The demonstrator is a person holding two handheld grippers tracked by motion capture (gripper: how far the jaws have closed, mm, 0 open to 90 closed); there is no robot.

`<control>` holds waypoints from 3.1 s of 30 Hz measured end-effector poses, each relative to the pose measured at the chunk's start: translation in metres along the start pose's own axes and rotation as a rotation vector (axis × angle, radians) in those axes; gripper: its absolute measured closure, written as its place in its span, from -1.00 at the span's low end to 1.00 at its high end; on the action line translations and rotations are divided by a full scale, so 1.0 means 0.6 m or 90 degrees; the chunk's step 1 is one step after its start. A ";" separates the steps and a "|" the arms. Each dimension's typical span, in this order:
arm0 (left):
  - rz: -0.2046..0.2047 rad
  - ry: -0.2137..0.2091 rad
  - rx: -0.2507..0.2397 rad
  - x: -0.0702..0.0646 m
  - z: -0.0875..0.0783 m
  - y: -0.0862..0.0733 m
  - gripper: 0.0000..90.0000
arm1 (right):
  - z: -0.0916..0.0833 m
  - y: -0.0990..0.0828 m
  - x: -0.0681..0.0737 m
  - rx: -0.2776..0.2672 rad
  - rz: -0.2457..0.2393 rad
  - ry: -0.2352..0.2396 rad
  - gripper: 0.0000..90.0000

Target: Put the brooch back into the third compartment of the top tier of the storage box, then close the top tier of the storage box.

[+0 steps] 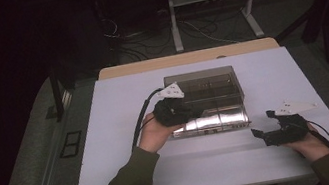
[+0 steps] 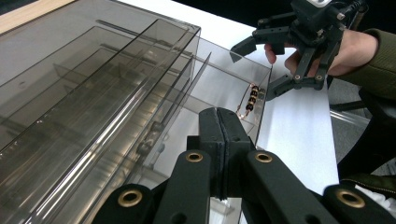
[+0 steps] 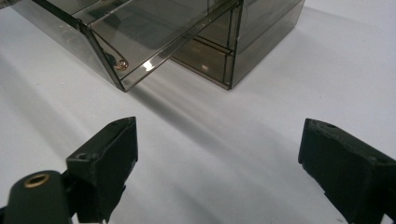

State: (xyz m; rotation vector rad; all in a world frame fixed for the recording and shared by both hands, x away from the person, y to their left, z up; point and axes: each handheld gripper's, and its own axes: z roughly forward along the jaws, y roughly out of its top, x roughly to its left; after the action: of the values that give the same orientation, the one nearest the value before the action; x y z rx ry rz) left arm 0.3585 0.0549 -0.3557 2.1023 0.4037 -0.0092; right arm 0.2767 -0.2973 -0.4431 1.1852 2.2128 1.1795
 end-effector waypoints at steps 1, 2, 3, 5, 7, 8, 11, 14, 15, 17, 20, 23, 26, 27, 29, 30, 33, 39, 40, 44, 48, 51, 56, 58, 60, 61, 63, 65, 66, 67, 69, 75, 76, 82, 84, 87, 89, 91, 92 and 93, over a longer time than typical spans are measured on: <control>0.000 0.002 0.000 0.000 -0.002 -0.002 0.98 | 0.000 0.000 0.000 0.000 0.002 0.001 -0.75; -0.006 0.003 0.000 -0.002 -0.004 -0.005 0.98 | 0.000 0.000 0.000 0.000 0.001 0.001 -0.75; -0.008 0.003 -0.002 -0.003 -0.006 -0.007 0.98 | 0.000 0.000 0.000 0.000 0.000 0.000 -0.75; -0.009 0.004 -0.003 -0.006 -0.010 -0.012 0.98 | -0.001 0.000 0.000 -0.001 0.000 0.001 -0.75; -0.010 0.002 -0.003 -0.010 -0.014 -0.017 0.98 | -0.001 0.001 0.000 -0.003 -0.002 0.001 -0.75; -0.011 0.002 -0.003 -0.011 -0.015 -0.019 0.98 | 0.000 0.000 -0.001 -0.003 -0.004 0.001 -0.75; -0.012 0.002 -0.004 -0.014 -0.019 -0.026 0.98 | 0.000 0.000 -0.002 -0.003 -0.006 -0.001 -0.75; -0.014 0.003 -0.002 -0.019 -0.021 -0.035 0.98 | 0.001 0.000 -0.001 -0.003 -0.007 -0.001 -0.75; -0.014 0.000 -0.001 -0.020 -0.021 -0.040 0.98 | 0.001 0.000 -0.001 -0.002 -0.008 -0.002 -0.75; -0.014 0.001 0.007 -0.023 -0.022 -0.046 0.98 | 0.000 0.000 -0.001 -0.002 -0.005 -0.001 -0.75; -0.014 0.002 0.010 -0.026 -0.021 -0.056 0.98 | 0.001 0.000 -0.001 -0.002 -0.004 0.001 -0.75; -0.016 -0.002 0.004 -0.031 -0.021 -0.061 0.98 | 0.000 0.000 0.000 -0.002 -0.004 0.002 -0.75; -0.014 -0.006 0.005 -0.036 -0.020 -0.063 0.98 | 0.000 0.000 -0.001 -0.002 -0.004 0.000 -0.75; -0.013 -0.006 0.005 -0.038 -0.019 -0.063 0.98 | 0.001 0.000 -0.001 -0.002 -0.005 0.000 -0.75; -0.011 -0.010 0.006 -0.042 -0.014 -0.063 0.98 | 0.001 0.000 -0.001 -0.002 -0.005 0.001 -0.75; -0.008 -0.011 0.008 -0.044 -0.013 -0.063 0.98 | 0.002 0.000 -0.001 -0.002 -0.006 0.002 -0.75; -0.006 -0.009 0.008 -0.050 -0.004 -0.064 0.98 | 0.002 0.000 -0.001 0.001 -0.007 0.002 -0.75; 0.002 -0.007 0.024 -0.056 0.010 -0.068 0.98 | 0.002 0.000 -0.001 -0.001 -0.006 0.002 -0.75; 0.004 -0.005 0.027 -0.057 0.012 -0.068 0.98 | 0.002 0.000 -0.001 -0.001 -0.006 0.002 -0.75; 0.015 0.002 0.035 -0.060 0.019 -0.070 0.98 | 0.002 0.000 -0.001 0.000 -0.007 0.002 -0.75; 0.017 0.009 0.040 -0.062 0.024 -0.071 0.98 | 0.002 0.000 0.000 0.000 -0.007 0.002 -0.75; 0.020 0.015 0.045 -0.063 0.028 -0.073 0.98 | 0.002 0.000 0.000 -0.001 -0.007 0.002 -0.75; 0.020 0.026 0.042 -0.062 0.029 -0.073 0.98 | 0.002 0.000 -0.001 -0.001 -0.006 0.003 -0.75; 0.022 0.027 0.044 -0.060 0.029 -0.074 0.98 | 0.002 0.000 -0.001 0.000 -0.006 0.004 -0.75; 0.022 0.028 0.044 -0.061 0.029 -0.074 0.98 | 0.002 0.000 0.000 -0.001 -0.007 0.004 -0.75; 0.022 0.030 0.042 -0.062 0.030 -0.075 0.98 | 0.002 0.000 0.000 -0.001 -0.007 0.004 -0.75; 0.022 0.032 0.041 -0.062 0.030 -0.075 0.98 | 0.002 0.000 0.000 -0.001 -0.006 0.004 -0.75; 0.023 0.031 0.041 -0.062 0.030 -0.075 0.98 | 0.002 0.000 0.000 -0.001 -0.007 0.003 -0.75; 0.023 0.030 0.041 -0.062 0.030 -0.075 0.98 | 0.002 0.000 0.000 -0.001 -0.007 0.003 -0.75; 0.023 0.030 0.041 -0.061 0.030 -0.074 0.98 | 0.003 0.000 0.001 -0.001 -0.008 0.004 -0.75; 0.025 0.031 0.041 -0.061 0.031 -0.074 0.98 | 0.003 0.000 0.001 -0.001 -0.008 0.004 -0.75; 0.025 0.032 0.038 -0.060 0.032 -0.073 0.98 | 0.003 0.000 0.001 -0.001 -0.008 0.003 -0.75; 0.025 0.032 0.037 -0.059 0.032 -0.073 0.98 | 0.003 0.000 0.000 0.000 -0.008 0.003 -0.75; 0.019 0.038 0.030 -0.054 0.032 -0.071 0.98 | 0.003 0.000 0.001 0.001 -0.010 0.003 -0.75; 0.018 0.037 0.029 -0.053 0.033 -0.071 0.98 | 0.003 0.000 0.001 0.001 -0.009 0.003 -0.75; 0.015 0.042 0.027 -0.051 0.034 -0.069 0.98 | 0.004 0.000 0.001 0.002 -0.010 0.003 -0.75; 0.013 0.043 0.025 -0.048 0.034 -0.068 0.98 | 0.004 0.000 0.001 0.002 -0.009 0.003 -0.75; 0.011 0.045 0.022 -0.046 0.035 -0.067 0.98 | 0.004 0.000 0.001 0.002 -0.009 0.003 -0.75; 0.011 0.044 0.022 -0.045 0.035 -0.067 0.98 | 0.004 0.000 0.001 0.001 -0.009 0.003 -0.75; 0.010 0.045 0.022 -0.045 0.036 -0.067 0.98 | 0.004 0.000 0.001 0.001 -0.009 0.003 -0.75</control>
State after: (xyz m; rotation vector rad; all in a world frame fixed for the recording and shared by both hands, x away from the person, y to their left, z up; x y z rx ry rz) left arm 0.3248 0.0490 -0.3957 2.1440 0.4316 0.0680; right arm 0.2777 -0.2959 -0.4444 1.1665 2.2227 1.1763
